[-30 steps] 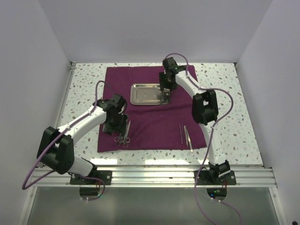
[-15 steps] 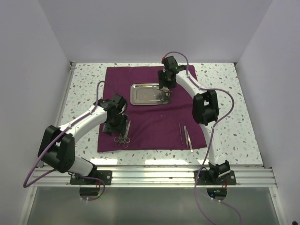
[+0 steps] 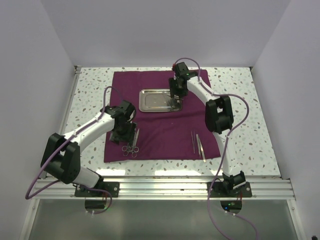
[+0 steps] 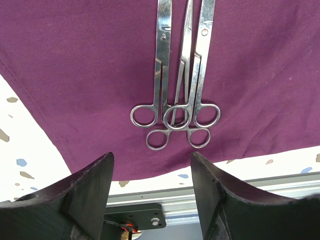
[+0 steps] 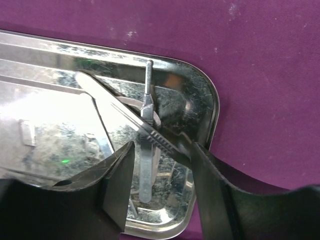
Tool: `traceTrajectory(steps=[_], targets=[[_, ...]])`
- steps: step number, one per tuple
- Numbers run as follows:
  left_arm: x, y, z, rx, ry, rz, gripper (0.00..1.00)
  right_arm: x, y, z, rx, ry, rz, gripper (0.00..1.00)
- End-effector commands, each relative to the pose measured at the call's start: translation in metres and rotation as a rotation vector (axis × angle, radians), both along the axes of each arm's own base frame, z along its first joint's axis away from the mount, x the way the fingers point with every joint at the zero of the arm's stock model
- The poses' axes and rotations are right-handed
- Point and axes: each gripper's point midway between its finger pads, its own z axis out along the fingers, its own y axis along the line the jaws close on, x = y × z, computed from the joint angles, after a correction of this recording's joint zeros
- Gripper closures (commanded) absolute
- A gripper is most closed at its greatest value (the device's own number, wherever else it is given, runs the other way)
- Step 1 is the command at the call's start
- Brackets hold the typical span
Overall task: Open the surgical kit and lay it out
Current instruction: Pick up the medical item from the container.
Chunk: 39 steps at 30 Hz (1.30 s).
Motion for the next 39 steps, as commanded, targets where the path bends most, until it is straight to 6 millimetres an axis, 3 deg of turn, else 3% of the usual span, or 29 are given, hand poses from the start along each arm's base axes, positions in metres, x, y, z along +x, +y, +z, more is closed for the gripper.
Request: traceTrajectory(steps=[1,6,12,13,18,24,30,39], targets=[[0.011,-0.006,0.006,-0.017,-0.033,-0.025,0.34,-0.011,0.002,0.000,0.000,0.012,0.017,0.50],[0.014,-0.006,0.007,-0.012,-0.035,-0.037,0.34,-0.037,0.001,-0.022,-0.005,0.092,0.040,0.55],[0.016,-0.003,0.010,0.005,-0.040,-0.049,0.35,-0.051,-0.001,-0.036,-0.019,0.134,0.049,0.61],[0.016,-0.003,0.009,0.006,-0.038,-0.051,0.35,-0.052,-0.001,-0.037,-0.024,0.139,0.049,0.66],[0.019,-0.005,0.012,0.001,-0.046,-0.054,0.35,-0.061,-0.004,-0.048,-0.055,0.182,0.057,0.73],[0.021,-0.005,0.016,-0.001,-0.062,-0.048,0.36,-0.074,-0.006,-0.059,-0.073,0.228,0.067,0.97],[0.032,-0.012,0.022,-0.018,-0.093,-0.045,0.37,-0.065,-0.005,-0.024,-0.064,0.169,0.062,1.00],[0.068,-0.030,0.040,-0.058,-0.172,-0.052,0.37,-0.058,0.002,0.081,0.030,0.019,0.050,1.00]])
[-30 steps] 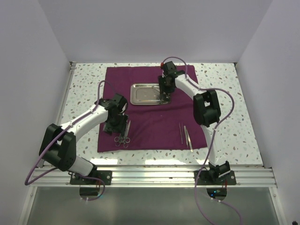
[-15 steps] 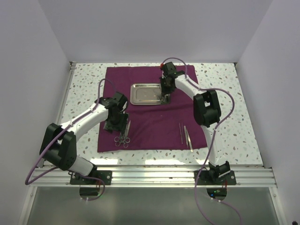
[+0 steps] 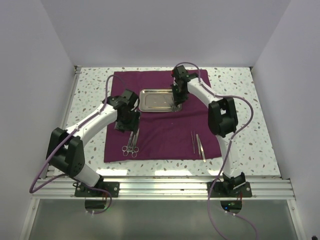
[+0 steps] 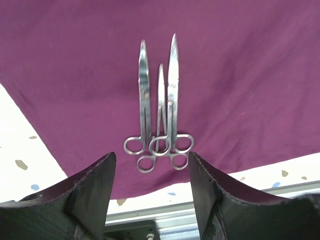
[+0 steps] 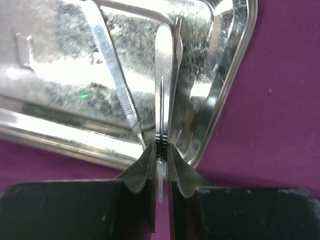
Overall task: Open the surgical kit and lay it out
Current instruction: Pick up the medical item from the container, then place the medical item in the surgical kit.
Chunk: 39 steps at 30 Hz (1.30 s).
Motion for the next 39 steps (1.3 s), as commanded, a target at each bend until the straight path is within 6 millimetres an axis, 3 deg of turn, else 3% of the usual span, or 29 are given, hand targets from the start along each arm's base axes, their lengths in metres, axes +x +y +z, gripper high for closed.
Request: traceTrajectory(steps=[1,2,6,10,12,16,18,19,21,22,25,31,32,35,39], targets=[[0.025,-0.011,0.015,-0.024,-0.076,-0.025,0.37,-0.004,0.005,0.085,0.071,-0.100,-0.002,1.00],[0.027,-0.013,0.015,-0.029,-0.082,-0.027,0.36,-0.007,0.005,0.097,0.085,-0.117,-0.003,1.00],[0.034,-0.020,0.018,-0.055,-0.098,-0.040,0.37,-0.019,0.002,0.116,0.114,-0.128,-0.016,1.00],[0.044,-0.026,0.021,-0.071,-0.119,-0.048,0.37,-0.039,0.001,0.122,0.156,-0.096,-0.042,1.00],[0.052,-0.030,0.019,-0.074,-0.124,-0.050,0.37,-0.061,0.002,0.111,0.171,-0.039,-0.041,1.00],[0.087,-0.049,0.027,-0.104,-0.183,-0.049,0.37,-0.118,-0.002,0.092,0.206,0.025,-0.079,1.00],[0.110,-0.061,0.030,-0.118,-0.200,-0.045,0.37,-0.139,0.007,0.086,0.248,0.050,-0.095,1.00],[0.117,-0.065,0.030,-0.121,-0.204,-0.040,0.37,-0.162,0.007,0.066,0.237,0.103,-0.092,1.00],[0.139,-0.077,0.031,-0.135,-0.224,-0.030,0.37,-0.177,0.021,0.068,0.306,0.102,-0.107,1.00],[0.148,-0.080,0.032,-0.137,-0.237,-0.019,0.37,-0.198,0.024,0.051,0.296,0.144,-0.100,1.00],[0.176,-0.092,0.029,-0.135,-0.259,0.008,0.37,-0.213,0.035,0.034,0.348,0.155,-0.138,1.00],[0.209,-0.121,0.010,-0.136,-0.265,0.016,0.37,-0.212,0.043,0.003,0.344,0.205,-0.190,1.00],[0.212,-0.126,0.007,-0.137,-0.264,0.012,0.37,-0.213,0.042,0.002,0.330,0.212,-0.196,0.74],[0.221,-0.142,-0.003,-0.133,-0.269,0.008,0.37,-0.216,0.031,0.014,0.294,0.182,-0.206,0.28],[0.235,-0.161,-0.016,-0.162,-0.287,0.025,0.37,-0.230,0.004,0.041,0.219,0.138,-0.188,0.24]])
